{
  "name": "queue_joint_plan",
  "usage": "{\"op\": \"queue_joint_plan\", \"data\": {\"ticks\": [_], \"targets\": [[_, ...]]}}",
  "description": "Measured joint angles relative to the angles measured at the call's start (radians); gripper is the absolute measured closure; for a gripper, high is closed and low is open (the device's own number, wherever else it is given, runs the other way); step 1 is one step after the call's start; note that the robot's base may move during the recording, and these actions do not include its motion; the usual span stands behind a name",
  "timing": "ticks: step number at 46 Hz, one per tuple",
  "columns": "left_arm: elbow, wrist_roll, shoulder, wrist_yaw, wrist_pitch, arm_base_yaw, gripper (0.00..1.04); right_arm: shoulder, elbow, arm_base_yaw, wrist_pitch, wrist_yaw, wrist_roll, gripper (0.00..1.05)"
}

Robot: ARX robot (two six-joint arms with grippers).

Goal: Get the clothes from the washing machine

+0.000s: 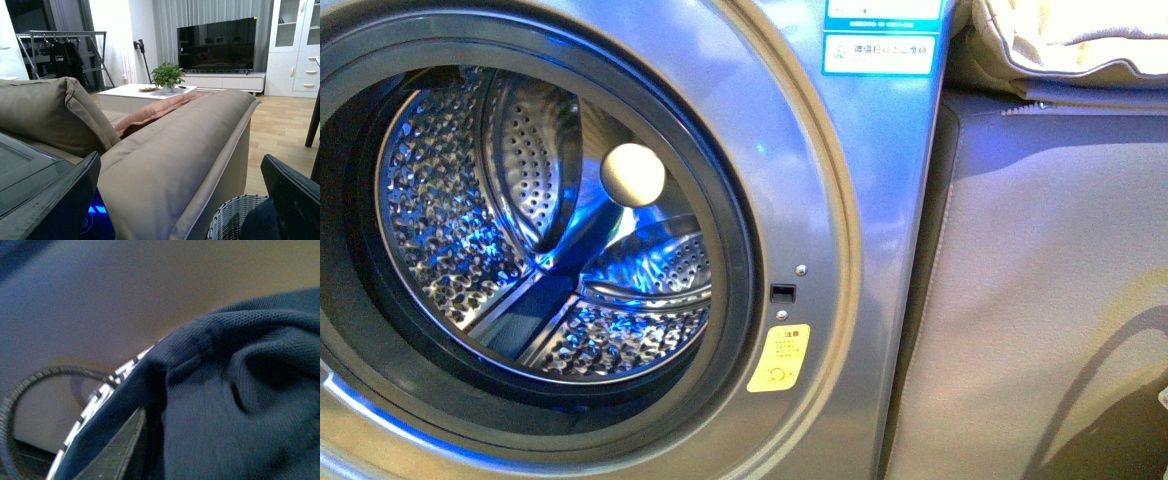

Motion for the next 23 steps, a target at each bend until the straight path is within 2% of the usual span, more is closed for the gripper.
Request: {"op": "queue_joint_plan", "data": {"ticks": [15,23], "targets": [[0.000,0.000,0.000,0.000,0.000,0.000,0.07,0.045,-0.077,0.024,-0.077,0.001,-0.034,0.08],[0.000,0.000,0.000,0.000,0.000,0.000,0.07,-0.021,-0.074,0.024,-0.157,-0.026,-0.005,0.08]]}}
